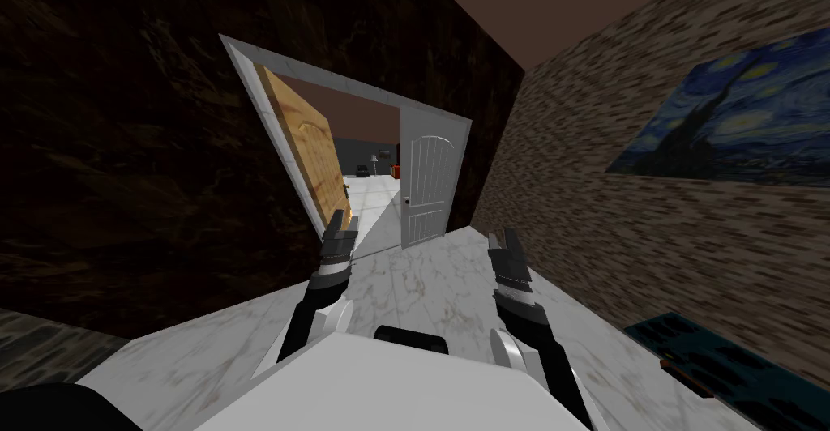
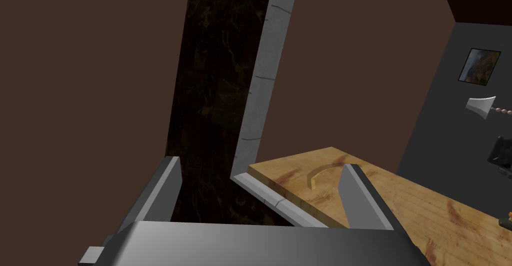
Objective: Push the door open
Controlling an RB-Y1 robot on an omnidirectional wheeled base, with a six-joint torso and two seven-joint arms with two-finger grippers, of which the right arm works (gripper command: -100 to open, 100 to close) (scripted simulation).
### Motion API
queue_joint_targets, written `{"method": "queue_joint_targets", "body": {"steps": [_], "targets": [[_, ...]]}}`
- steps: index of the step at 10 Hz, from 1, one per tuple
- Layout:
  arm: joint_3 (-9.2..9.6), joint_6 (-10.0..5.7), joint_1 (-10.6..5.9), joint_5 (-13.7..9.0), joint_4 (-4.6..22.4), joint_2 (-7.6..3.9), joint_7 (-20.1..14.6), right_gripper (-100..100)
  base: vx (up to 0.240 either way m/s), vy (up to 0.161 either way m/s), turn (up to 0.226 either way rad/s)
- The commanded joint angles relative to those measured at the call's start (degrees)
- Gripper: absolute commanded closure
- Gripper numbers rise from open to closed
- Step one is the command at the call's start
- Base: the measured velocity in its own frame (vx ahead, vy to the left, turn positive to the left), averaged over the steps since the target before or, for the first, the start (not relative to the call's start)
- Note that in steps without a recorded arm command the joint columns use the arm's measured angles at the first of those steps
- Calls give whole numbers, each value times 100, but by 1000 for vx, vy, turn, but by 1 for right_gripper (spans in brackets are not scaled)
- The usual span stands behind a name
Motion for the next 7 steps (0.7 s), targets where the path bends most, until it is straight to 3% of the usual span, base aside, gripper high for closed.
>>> {"method": "queue_joint_targets", "body": {"steps": [1,7], "targets": [[-7,-6,-103,-1,165,-15,-15,-100,-77,19,31],[-40,-35,-608,-6,975,-70,-90,-100,86,-1,55]]}}
